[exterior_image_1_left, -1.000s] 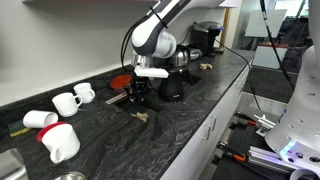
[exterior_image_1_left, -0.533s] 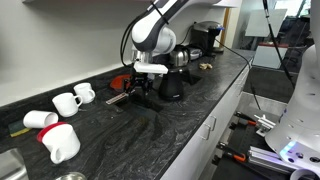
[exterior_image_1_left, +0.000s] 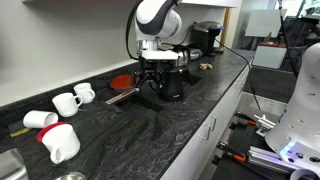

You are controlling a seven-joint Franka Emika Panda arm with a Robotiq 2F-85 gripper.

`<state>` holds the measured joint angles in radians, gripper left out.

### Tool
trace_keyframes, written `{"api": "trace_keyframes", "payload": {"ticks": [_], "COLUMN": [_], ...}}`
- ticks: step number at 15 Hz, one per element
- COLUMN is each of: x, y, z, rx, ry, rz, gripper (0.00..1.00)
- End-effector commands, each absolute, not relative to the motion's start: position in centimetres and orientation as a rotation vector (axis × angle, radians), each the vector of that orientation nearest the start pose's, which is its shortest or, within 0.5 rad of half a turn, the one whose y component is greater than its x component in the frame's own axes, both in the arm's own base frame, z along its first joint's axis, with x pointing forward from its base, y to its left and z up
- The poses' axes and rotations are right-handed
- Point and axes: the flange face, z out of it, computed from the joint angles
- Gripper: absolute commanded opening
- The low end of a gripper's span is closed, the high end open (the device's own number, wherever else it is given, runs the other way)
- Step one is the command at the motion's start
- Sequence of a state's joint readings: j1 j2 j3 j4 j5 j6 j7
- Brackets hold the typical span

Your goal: Put the three brown papers on the left side of the counter in the left trash chute

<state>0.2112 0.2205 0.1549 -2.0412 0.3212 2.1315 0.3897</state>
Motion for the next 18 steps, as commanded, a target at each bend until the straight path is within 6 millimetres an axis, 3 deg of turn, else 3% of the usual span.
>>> {"api": "trace_keyframes", "payload": {"ticks": [1,6,11,15,18], "x": [50.3,47.9,45.9,44.9,43.6], "y": [21.3,20.1,16.1,10.4,4.4], "z": [34.0,37.1,38.1,38.6,39.3], "rx": [-2.891,-2.855,-2.789,-2.724,-2.615], "ry": [0.332,0.670,1.054,1.365,1.620], "rz": [0.396,0.241,0.119,0.010,-0.026], "gripper": [1.00,1.00,1.00,1.00,1.00]}}
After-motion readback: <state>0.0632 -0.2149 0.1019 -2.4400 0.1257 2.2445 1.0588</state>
